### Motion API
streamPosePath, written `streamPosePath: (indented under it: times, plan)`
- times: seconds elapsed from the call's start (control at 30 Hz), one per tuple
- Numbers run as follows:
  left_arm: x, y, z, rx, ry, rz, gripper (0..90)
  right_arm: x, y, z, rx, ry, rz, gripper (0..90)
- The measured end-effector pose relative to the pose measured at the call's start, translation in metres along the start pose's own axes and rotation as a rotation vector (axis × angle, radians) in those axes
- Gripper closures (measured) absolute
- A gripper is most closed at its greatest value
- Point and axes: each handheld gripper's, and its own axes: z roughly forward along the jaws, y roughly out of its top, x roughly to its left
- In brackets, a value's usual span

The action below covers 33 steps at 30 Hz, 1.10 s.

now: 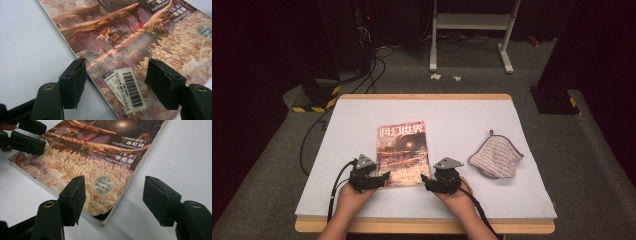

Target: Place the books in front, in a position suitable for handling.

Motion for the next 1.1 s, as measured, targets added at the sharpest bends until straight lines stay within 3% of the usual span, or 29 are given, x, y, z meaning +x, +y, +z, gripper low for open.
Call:
streamPosePath:
  times: [0.3, 0.47, 0.93, 1.1]
  plan:
    - [-0.017, 0.006, 0.008, 0.001, -0.024, 0.053, 33.3, -0.008, -0.004, -0.004, 0.009, -0.041, 0.006, 34.8]
    - [-0.027, 0.011, 0.012, 0.005, -0.020, 0.095, 33.4, -0.018, -0.010, -0.011, 0.011, -0.065, 0.036, 35.4]
    - [-0.058, 0.023, 0.033, -0.008, -0.089, 0.156, 33.6, -0.036, -0.024, -0.029, 0.018, -0.132, 0.083, 37.1]
    - [-0.061, 0.028, 0.035, 0.007, -0.097, 0.150, 33.7, -0.046, -0.028, -0.031, 0.028, -0.152, 0.110, 37.4]
